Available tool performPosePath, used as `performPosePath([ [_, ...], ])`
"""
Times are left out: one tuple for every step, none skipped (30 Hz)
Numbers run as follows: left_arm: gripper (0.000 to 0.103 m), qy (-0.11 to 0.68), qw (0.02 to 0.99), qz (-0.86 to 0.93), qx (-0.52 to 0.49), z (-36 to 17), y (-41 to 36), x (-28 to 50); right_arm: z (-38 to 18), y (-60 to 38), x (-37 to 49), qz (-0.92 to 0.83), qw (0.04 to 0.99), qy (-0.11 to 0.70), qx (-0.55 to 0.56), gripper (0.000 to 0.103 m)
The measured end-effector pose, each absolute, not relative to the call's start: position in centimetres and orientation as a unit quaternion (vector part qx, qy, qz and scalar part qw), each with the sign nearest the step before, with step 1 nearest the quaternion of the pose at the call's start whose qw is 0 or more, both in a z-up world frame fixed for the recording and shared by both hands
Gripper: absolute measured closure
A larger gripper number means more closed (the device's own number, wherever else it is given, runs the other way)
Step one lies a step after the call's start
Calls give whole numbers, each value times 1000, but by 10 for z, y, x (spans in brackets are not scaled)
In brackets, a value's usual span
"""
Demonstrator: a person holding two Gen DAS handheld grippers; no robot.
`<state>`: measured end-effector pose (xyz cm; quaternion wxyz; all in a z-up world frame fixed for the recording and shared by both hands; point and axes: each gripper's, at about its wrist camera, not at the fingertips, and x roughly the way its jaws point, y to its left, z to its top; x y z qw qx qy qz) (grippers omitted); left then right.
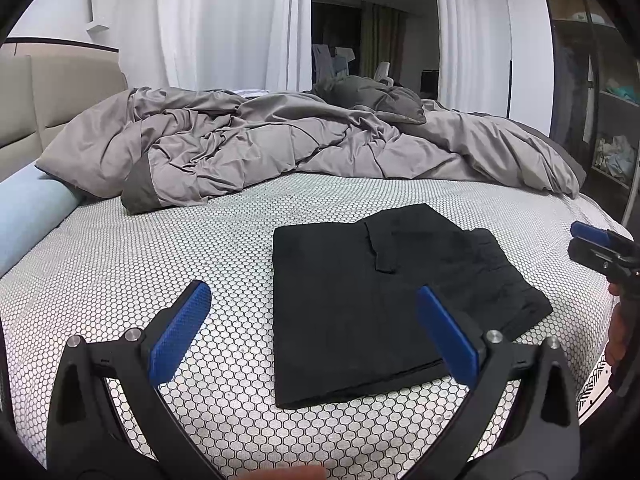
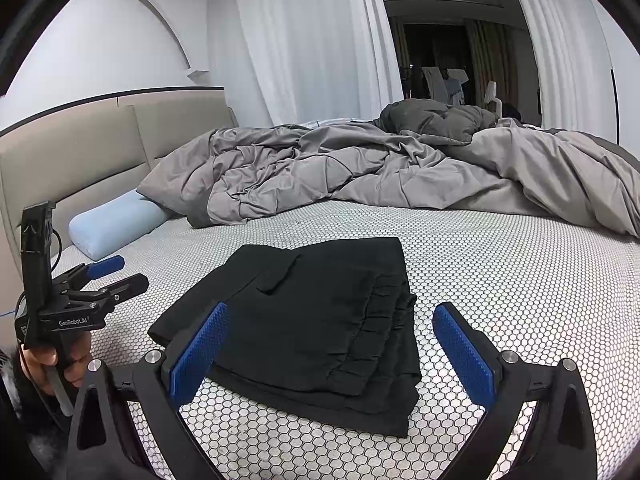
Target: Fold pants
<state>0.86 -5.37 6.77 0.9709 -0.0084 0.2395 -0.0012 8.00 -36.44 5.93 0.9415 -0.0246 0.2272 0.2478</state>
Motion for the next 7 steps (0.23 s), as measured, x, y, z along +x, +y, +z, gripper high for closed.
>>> performPosePath([
  [1, 238, 971, -4, -7, 69, -53, 10, 59, -364, 79, 247, 942, 227, -25, 0],
  [1, 236, 972, -6, -6, 70, -52, 11, 60, -364, 79, 247, 942, 227, -25, 0],
  [0, 235, 972, -5, -4, 71, -51, 12, 60, -364, 79, 248, 941, 227, -26, 0],
  [1, 235, 972, -6, -1, 71, -51, 12, 60, -363, 79, 248, 941, 227, -27, 0],
  [0, 235, 972, -7, 0, 71, -51, 13, 60, -363, 79, 247, 942, 227, -27, 0],
  [1, 234, 972, -7, 0, 71, -50, 15, 60, -363, 79, 248, 941, 228, -27, 0],
  [1, 235, 972, -9, 1, 71, -49, 15, 60, -362, 80, 248, 941, 229, -26, 0],
])
